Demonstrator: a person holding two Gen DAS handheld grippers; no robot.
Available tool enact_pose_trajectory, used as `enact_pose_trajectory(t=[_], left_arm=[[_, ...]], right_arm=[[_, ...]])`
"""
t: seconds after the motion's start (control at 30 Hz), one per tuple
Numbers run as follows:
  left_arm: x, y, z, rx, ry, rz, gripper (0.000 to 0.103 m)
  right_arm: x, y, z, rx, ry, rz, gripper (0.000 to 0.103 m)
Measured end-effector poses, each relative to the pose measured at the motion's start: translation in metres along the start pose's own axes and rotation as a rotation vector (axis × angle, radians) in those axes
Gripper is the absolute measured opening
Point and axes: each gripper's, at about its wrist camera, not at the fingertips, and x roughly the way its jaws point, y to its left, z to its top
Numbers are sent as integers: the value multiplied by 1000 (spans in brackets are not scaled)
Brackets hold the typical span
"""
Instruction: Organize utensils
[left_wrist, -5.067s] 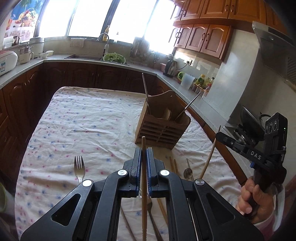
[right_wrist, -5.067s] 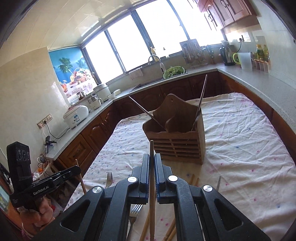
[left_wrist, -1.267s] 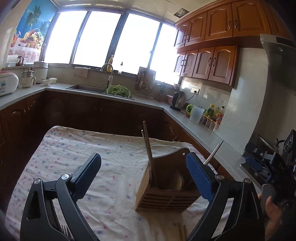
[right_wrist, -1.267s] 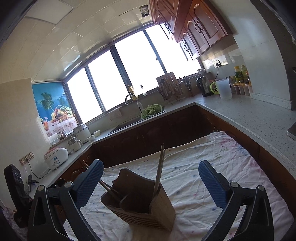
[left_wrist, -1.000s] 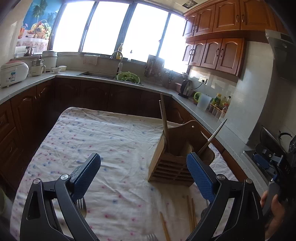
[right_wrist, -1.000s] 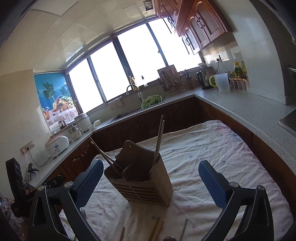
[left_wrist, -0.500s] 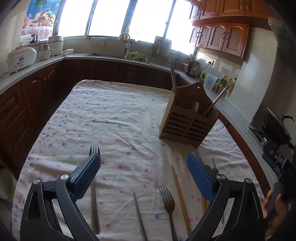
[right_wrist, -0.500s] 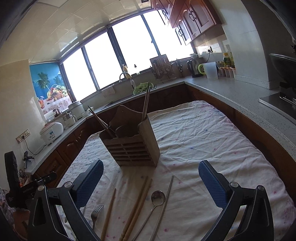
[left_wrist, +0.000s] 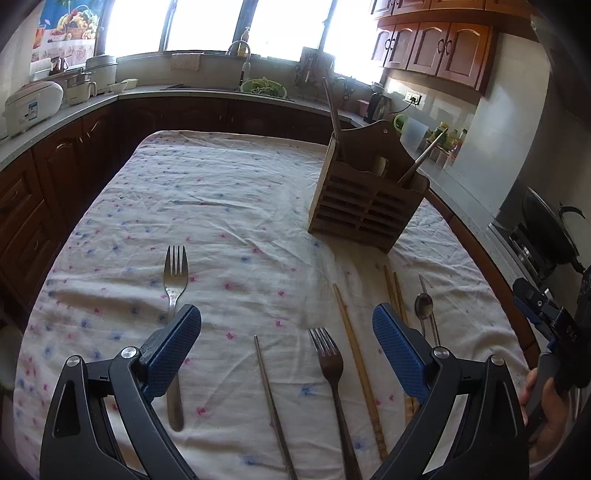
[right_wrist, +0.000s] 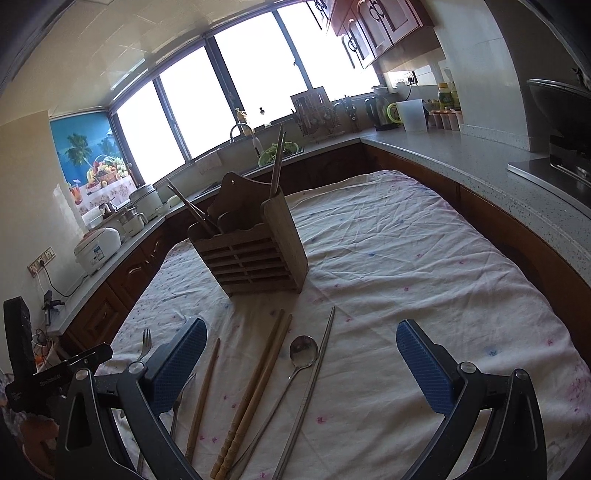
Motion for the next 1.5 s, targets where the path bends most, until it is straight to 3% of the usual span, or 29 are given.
enact_pose_trajectory(t=[0.23, 0.43, 0.63, 0.73, 1.0, 1.2, 1.3, 1.37, 1.5], left_arm=[[9, -8, -5, 15, 48, -18, 96], [18, -14, -9, 37, 79, -29, 95], [34, -21, -15, 67, 129, -44, 86], [44, -22, -20, 67, 165, -53, 80], [65, -28, -25, 78, 228, -87, 71], [80, -32, -26, 85, 273, -108, 52], [88, -36, -28, 101, 294, -114, 43], [90, -39, -29, 125, 281, -104, 32], [91, -38, -28, 130, 279, -134, 27]], right_arm=[[5, 1, -2, -7, 20, -5, 100], [16, 5, -7, -20, 65, -5, 85], [36, 9, -15, -32, 130, 0, 69], [47, 11, -19, -45, 162, 5, 67], [83, 9, -22, -76, 235, -5, 51], [108, 6, -23, -96, 303, -12, 36], [119, 8, -24, -116, 326, -25, 24], [122, 9, -23, -131, 330, -34, 6], [120, 8, -21, -119, 319, -4, 4]])
